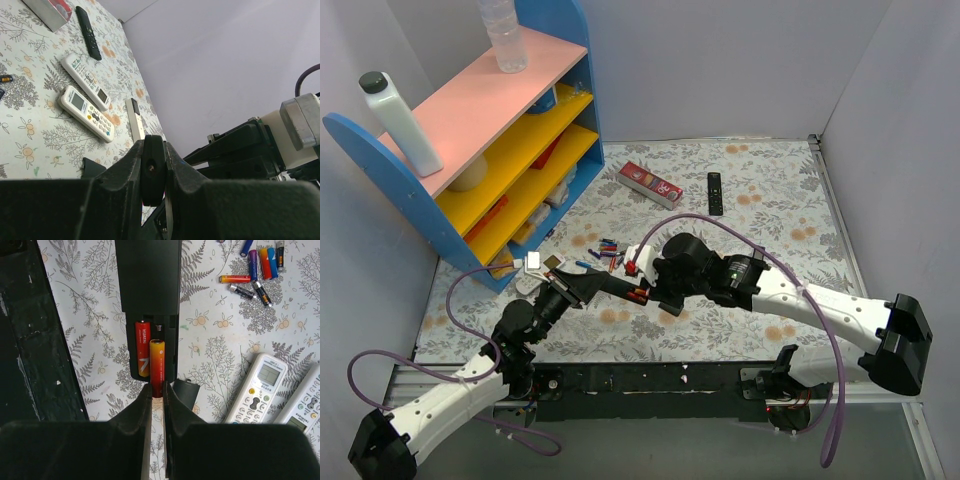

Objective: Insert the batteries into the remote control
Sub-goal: Load the battery into the remote control.

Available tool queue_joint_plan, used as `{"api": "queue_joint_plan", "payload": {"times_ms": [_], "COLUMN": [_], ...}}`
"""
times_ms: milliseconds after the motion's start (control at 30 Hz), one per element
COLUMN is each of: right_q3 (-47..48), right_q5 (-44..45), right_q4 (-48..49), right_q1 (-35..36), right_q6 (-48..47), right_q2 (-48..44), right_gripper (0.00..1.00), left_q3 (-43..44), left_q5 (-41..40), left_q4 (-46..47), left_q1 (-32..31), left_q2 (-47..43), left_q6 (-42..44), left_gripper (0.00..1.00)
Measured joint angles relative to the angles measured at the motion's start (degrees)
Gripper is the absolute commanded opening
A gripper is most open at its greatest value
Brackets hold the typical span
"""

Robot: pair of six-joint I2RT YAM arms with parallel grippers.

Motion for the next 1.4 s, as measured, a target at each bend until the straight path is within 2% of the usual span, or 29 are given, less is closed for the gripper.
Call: {"api": "queue_joint_plan", "payload": {"times_ms": [467, 900, 1200, 1400], "right_q3": [4.28, 5.35, 0.48, -6.49], "right_q5": [0.70, 1.31, 1.97, 2.16], "right_q4": [-4.28, -3.87, 3.32, 13.84], "right_q1": [0.42, 0.74, 0.72, 0.66], "right_q6": [0.52, 3.06, 3.37, 3.32], "right_q2": [3.76, 5.92, 4.85, 2.56], "right_gripper": [0.01, 0.01, 0.01, 0.04], "left_q3": [-0.02, -0.13, -1.03, -1.38], "left_q5": [1.07, 1.99, 1.51, 0.76], "left_q4": [1.75, 5.99, 7.39, 7.89], "left_q1": [0.04, 0.46, 0.85, 1.36], "left_q2": [1.49, 6.01, 6.95, 7.28], "left_q6": [1.53, 0.39, -0.74, -1.07], "left_gripper": [0.00, 0.00, 0.00, 0.00]}}
